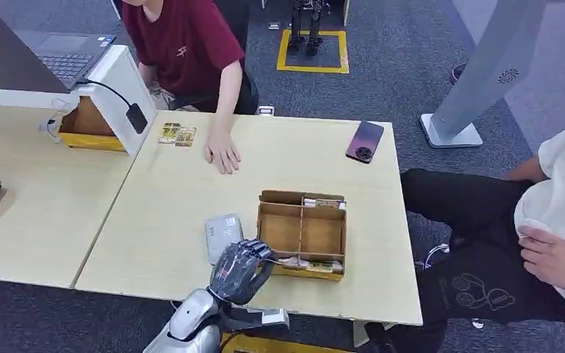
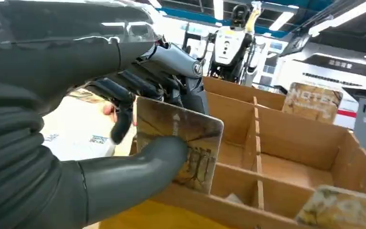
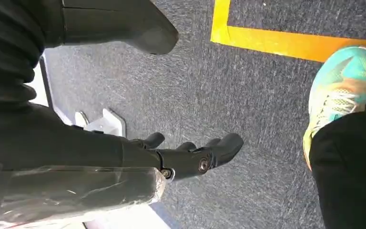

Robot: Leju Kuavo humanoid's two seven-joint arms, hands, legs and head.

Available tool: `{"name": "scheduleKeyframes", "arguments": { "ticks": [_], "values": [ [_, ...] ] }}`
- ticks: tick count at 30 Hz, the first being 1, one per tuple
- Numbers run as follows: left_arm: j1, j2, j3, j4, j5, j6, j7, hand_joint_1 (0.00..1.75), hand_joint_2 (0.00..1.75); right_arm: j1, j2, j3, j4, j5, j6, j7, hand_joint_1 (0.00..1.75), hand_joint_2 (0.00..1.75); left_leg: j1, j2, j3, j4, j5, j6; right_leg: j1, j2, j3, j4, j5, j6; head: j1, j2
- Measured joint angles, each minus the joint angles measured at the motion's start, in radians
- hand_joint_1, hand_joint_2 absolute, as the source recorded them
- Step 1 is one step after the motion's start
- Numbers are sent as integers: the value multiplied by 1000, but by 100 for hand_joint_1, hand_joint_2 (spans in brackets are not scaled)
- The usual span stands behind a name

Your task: Pass the card to the sensor for recognition and then transmit it.

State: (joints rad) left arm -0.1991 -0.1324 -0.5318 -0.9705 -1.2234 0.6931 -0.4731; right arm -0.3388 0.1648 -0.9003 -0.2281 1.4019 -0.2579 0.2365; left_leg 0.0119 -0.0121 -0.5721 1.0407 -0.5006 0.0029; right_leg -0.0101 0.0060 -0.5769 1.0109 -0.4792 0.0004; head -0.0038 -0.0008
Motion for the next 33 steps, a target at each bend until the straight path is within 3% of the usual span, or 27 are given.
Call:
{"name": "scheduleKeyframes", "arguments": {
  "ticks": [15,24,29,33],
  "values": [
    [-35,8,-67,5,184,-21,12,175,175,-1,0,0,0,-3,-4,1,0,175,0,0,0,0,0,0,0,0,0,0,0,0,0,0],
    [-97,13,-81,-202,311,-127,54,175,175,0,0,0,0,-10,-12,5,0,175,0,0,0,0,0,0,0,0,0,0,0,0,0,0],
    [-146,20,-81,-294,304,-155,104,175,175,0,0,0,0,-11,-13,5,0,175,0,0,0,0,0,0,0,0,0,0,0,0,0,0],
    [-198,24,-80,-302,278,-164,160,175,175,-1,0,1,0,-1,-10,6,0,175,0,0,0,0,0,0,0,0,0,0,0,0,0,0]
  ]
}}
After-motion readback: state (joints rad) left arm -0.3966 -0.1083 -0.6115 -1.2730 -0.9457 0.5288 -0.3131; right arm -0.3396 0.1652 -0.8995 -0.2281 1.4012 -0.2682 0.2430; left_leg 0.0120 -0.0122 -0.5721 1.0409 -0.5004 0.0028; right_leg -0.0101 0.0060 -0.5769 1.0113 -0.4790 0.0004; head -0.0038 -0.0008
